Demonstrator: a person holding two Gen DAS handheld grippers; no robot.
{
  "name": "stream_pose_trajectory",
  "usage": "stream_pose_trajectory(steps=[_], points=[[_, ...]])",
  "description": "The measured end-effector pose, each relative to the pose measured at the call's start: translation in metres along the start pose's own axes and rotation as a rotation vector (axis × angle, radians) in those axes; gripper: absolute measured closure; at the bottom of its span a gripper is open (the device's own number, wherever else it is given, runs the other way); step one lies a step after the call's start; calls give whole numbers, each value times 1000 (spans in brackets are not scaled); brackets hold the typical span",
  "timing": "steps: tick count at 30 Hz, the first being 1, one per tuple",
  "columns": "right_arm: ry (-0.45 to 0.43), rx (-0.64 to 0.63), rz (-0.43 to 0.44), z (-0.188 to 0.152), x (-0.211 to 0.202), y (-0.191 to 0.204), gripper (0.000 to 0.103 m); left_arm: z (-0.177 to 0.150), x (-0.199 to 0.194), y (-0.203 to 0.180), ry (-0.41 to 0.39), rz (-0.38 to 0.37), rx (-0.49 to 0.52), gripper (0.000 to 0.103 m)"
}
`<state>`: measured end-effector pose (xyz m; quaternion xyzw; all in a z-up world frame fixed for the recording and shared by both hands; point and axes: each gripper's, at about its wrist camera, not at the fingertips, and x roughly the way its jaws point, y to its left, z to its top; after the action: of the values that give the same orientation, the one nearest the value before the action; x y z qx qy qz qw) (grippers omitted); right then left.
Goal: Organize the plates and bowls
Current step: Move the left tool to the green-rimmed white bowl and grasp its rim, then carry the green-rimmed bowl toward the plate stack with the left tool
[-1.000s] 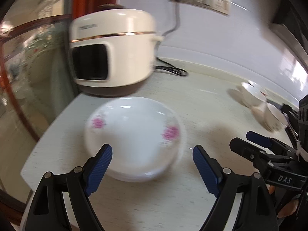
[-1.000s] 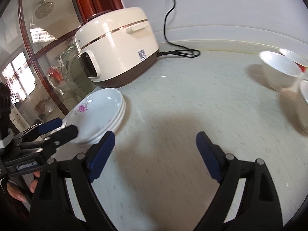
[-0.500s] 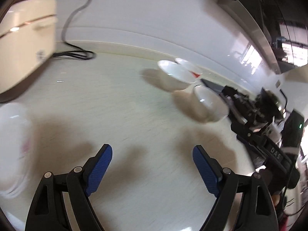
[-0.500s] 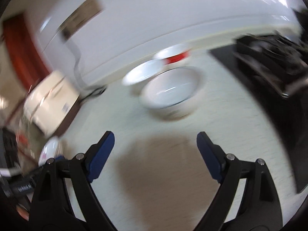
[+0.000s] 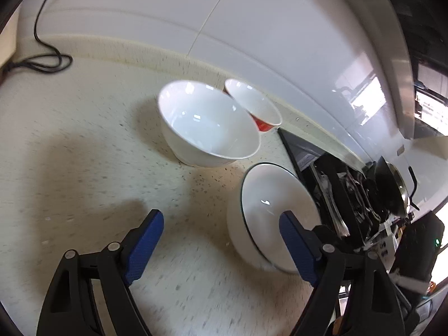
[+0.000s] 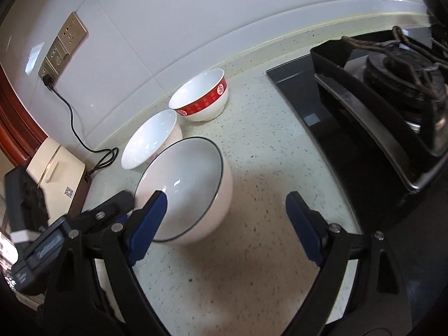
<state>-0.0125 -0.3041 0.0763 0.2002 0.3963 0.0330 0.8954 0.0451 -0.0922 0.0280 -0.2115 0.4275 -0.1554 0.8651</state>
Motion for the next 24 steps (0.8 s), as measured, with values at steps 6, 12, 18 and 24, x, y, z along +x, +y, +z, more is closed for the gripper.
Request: stream_pose_trajectory(steps=[6, 12, 18, 24], points=[[41, 40, 43, -1, 22, -11, 37, -5, 14, -8, -28, 56, 102, 49], [14, -38, 60, -3, 23, 4, 68, -13, 8, -27, -75, 43, 213, 81], [-10, -39, 39, -5, 22, 4, 76, -12, 3, -19, -82, 13, 185, 85], [-36, -54, 64, -11, 15, 10, 80, -13, -5, -13, -96, 21, 156, 86]])
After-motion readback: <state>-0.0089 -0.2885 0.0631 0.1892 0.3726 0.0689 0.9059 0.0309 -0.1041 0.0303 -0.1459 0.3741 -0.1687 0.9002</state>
